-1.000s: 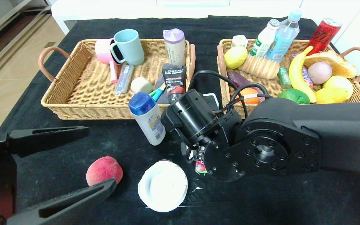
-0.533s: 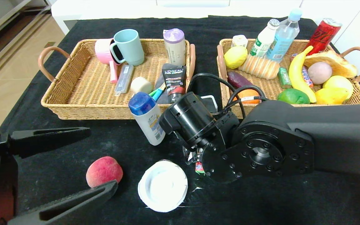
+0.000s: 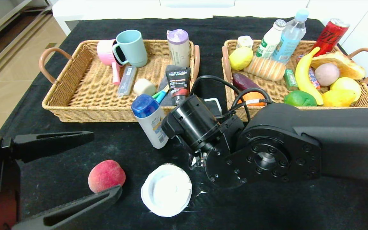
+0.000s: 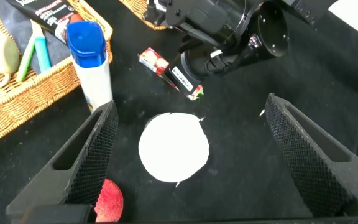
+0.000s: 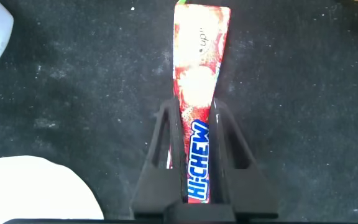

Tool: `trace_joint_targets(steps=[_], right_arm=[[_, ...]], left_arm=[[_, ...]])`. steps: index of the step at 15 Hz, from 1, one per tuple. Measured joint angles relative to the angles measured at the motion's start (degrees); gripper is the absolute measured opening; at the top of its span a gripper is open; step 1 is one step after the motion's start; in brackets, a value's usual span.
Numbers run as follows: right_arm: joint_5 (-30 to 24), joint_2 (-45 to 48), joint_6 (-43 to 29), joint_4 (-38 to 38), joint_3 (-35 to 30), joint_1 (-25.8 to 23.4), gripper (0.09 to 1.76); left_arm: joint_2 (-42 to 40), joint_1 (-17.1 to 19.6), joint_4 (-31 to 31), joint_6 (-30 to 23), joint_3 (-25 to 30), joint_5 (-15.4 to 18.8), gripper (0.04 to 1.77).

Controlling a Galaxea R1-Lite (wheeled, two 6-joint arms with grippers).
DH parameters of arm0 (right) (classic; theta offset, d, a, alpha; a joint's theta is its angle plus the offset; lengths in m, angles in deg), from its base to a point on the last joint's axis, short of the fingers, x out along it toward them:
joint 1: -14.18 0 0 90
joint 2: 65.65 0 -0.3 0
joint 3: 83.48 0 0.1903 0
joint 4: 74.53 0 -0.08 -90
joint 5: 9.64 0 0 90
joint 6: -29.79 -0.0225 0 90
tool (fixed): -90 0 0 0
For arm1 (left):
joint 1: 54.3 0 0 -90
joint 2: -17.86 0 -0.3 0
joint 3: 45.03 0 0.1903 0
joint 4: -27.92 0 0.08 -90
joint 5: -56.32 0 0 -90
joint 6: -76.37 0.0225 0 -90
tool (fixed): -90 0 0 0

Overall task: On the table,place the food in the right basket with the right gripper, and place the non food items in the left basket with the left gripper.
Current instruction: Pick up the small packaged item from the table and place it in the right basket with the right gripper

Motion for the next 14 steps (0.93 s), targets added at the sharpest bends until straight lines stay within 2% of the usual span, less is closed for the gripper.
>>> trace_joint_targets(steps=[7,11,14], right_arm=[[0.00,-0.20,0.06,0.01,-0.07,0.02,0.31],[0.67,-3.80,0.11,0.30,0.11,0.10,0.31],[-0.29,-1.62,0.24,-0.07,-0.16,-0.04,0.31]], left_arm=[[0.22,0.00,0.21,0.09,0.18,0.07,1.72],[0.26,-0.02,0.40,0.20,0.29,0.09,1.72],[0.22,-0.05,0.44,0.20,0.27,0.13,1.72]])
